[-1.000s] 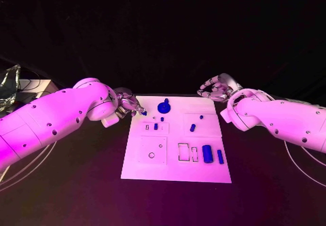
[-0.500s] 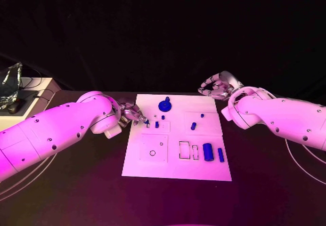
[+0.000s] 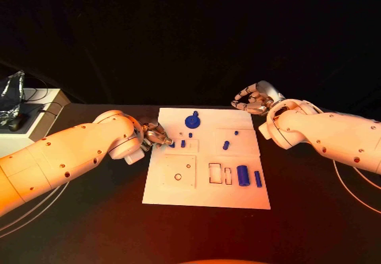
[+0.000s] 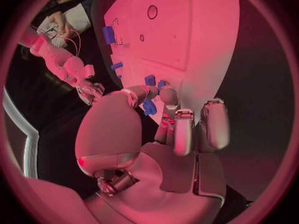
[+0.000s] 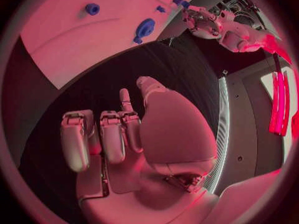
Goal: Assemble the parts on the task board
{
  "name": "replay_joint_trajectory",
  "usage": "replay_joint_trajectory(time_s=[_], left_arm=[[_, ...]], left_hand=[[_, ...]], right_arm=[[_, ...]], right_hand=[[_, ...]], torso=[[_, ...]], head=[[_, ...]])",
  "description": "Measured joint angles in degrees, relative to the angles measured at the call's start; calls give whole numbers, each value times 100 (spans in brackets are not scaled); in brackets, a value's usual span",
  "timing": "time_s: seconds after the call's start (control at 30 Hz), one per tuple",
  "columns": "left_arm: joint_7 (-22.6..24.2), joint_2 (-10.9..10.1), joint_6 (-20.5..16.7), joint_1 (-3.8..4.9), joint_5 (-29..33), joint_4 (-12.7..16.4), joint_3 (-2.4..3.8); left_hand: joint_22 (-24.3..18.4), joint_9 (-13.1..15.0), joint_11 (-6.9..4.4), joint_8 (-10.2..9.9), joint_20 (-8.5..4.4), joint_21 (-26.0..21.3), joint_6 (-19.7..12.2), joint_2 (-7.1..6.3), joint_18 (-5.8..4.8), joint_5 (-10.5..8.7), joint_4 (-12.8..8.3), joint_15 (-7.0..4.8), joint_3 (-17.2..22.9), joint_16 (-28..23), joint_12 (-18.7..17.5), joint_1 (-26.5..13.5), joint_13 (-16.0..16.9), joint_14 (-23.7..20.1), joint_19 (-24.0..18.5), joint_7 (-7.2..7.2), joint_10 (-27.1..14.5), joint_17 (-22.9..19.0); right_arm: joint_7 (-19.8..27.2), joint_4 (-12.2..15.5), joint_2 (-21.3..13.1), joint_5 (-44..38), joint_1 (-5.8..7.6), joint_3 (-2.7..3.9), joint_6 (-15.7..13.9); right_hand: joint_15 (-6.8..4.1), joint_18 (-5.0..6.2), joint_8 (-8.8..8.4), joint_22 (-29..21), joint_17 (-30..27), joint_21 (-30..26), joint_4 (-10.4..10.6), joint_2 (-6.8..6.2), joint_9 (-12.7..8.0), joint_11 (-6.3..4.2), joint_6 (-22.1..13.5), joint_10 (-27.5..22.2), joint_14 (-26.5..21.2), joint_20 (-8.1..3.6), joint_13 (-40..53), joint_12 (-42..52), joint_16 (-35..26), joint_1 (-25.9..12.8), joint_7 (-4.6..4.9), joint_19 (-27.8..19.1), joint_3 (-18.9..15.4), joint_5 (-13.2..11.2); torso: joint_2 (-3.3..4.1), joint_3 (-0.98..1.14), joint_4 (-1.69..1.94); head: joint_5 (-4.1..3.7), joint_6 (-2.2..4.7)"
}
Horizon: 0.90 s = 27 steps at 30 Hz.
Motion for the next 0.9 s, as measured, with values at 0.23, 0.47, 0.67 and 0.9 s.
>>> replay_joint_trajectory(time_s=[0.23, 0.47, 0.67, 0.9], left_arm=[[-23, 24, -2, -3, -22, -29, -34], [-29, 49, -24, 1, -89, -50, -36], [-34, 63, -41, 2, -142, -57, -34], [-35, 86, -64, 2, -201, -66, -30]], left_hand=[[3, 0, -10, 0, -21, 0, 6, 19, 0, -3, 0, 0, 0, 0, 50, -19, 105, 0, 21, -6, 12, 0], [13, 0, -10, 0, -21, 0, 6, 23, 0, -3, 0, 0, 0, 0, 83, -22, 126, 0, 21, -6, 12, 0], [22, 0, -10, 0, -21, 0, 27, 24, 0, -3, 0, 0, 0, 0, 83, -22, 126, 0, 21, 15, 11, 0], [27, 1, -9, -1, -21, 0, 27, 24, 0, 12, 0, 0, 0, 0, 83, -22, 132, 0, 21, 15, 11, 0]], right_arm=[[1, 3, -2, -6, 0, 0, 0], [1, 7, -6, -10, 0, 0, 0], [1, 10, -13, -13, 0, 0, 0], [1, 11, -13, -17, 0, 0, 0]], right_hand=[[0, 0, 0, 0, 0, 0, 0, 0, -1, 0, 0, 0, 0, 0, -1, 0, 0, 0, 0, 0, 0, 0], [0, 0, 0, -1, 0, 0, 0, 0, -1, 0, 0, 0, 0, 0, -1, 0, 0, 0, 0, 0, 0, 0], [0, 0, 0, -1, 0, 0, 0, 0, -1, 0, 0, 0, 0, 0, -2, 0, 0, 0, 0, 0, 0, 0], [0, 0, 0, -1, 0, 0, -1, -24, 12, 0, 0, 0, 0, 0, -2, 0, 0, 24, 0, 0, 47, 0]], torso=[[0, -1, 0], [2, 0, 0], [2, 1, 1], [2, 2, 4]], head=[[-8, -11], [-13, -22], [-20, -32], [-23, -34]])
